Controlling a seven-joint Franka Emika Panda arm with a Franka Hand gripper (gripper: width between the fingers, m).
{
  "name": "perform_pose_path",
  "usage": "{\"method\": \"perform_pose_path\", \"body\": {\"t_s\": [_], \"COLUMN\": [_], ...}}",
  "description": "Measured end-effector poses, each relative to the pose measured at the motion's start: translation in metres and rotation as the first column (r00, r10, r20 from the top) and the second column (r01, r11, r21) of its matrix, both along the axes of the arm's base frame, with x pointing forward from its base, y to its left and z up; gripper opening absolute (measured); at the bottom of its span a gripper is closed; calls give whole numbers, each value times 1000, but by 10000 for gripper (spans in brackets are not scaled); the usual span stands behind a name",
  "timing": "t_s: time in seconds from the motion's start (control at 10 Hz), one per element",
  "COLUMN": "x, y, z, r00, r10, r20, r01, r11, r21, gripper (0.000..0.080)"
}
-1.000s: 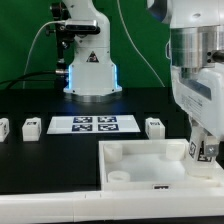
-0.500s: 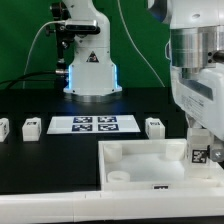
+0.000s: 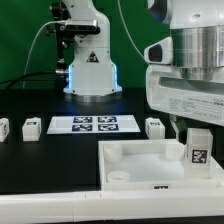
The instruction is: Assemble one leg
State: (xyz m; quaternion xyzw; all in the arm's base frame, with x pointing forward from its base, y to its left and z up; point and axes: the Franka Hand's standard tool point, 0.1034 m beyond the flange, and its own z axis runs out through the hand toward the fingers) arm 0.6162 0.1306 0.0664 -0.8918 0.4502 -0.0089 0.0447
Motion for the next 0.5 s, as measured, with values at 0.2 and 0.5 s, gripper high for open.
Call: {"method": "perform_pose_path", "body": {"t_s": [0.2, 0.5], "x": [-3, -3], "y": [4, 2], "z": [0, -1], "r00": [976, 847], "r10": [217, 532], "r20": [-3, -6], "r01": [-217, -531], "r11": [975, 844], "r21": [-46, -82], "gripper": [649, 649]}}
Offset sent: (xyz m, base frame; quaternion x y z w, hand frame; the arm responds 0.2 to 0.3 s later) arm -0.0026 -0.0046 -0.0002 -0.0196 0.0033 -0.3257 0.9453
